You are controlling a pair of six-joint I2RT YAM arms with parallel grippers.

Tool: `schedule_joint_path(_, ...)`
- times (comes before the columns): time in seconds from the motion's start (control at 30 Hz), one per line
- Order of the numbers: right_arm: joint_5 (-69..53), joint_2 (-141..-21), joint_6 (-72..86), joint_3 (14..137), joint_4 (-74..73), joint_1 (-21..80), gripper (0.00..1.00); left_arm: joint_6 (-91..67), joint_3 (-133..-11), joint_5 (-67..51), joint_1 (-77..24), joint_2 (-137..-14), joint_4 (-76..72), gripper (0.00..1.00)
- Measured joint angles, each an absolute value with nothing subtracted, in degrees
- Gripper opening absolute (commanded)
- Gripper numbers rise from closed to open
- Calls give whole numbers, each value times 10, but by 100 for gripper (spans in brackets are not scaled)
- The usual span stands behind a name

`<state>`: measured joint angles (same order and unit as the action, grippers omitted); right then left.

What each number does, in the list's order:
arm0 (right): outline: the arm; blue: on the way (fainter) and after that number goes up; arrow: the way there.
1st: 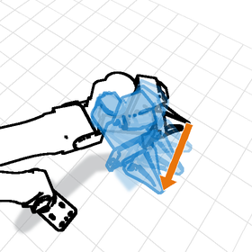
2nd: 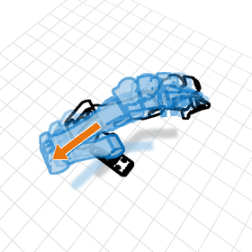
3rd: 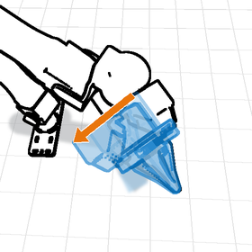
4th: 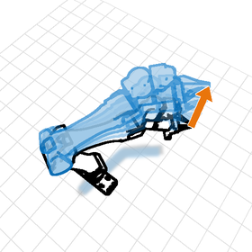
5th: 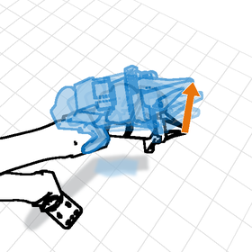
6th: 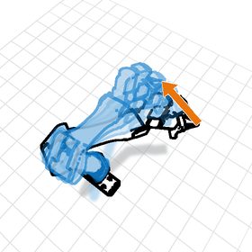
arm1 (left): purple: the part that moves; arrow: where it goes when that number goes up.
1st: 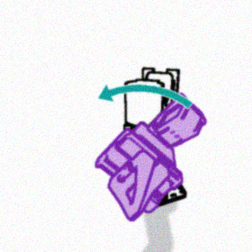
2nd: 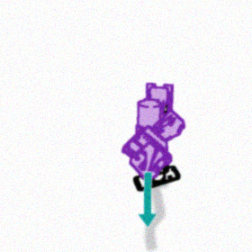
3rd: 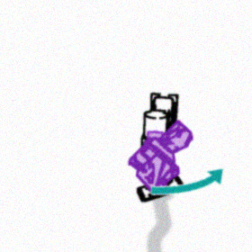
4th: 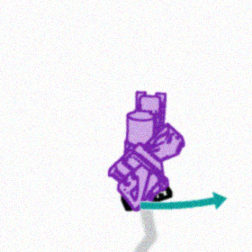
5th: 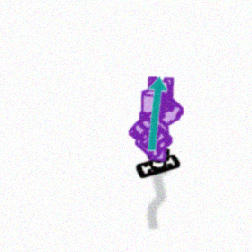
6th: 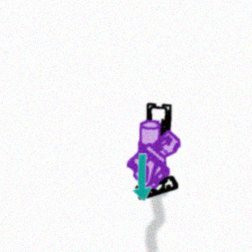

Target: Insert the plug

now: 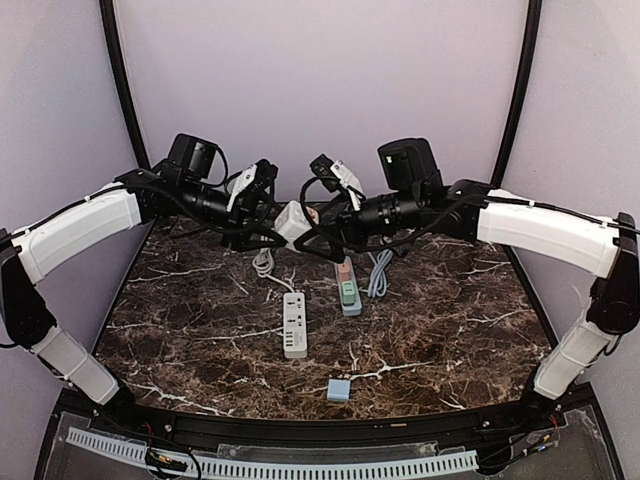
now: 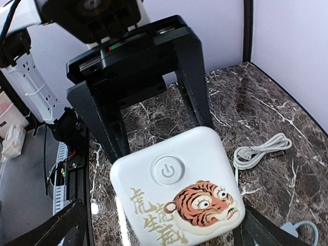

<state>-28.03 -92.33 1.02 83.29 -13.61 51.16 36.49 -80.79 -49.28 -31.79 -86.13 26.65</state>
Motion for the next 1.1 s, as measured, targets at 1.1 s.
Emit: schedule_joint_path(1.1, -295, -1081, 380, 1108, -427, 439, 99, 375, -726, -294, -338, -866, 106, 1)
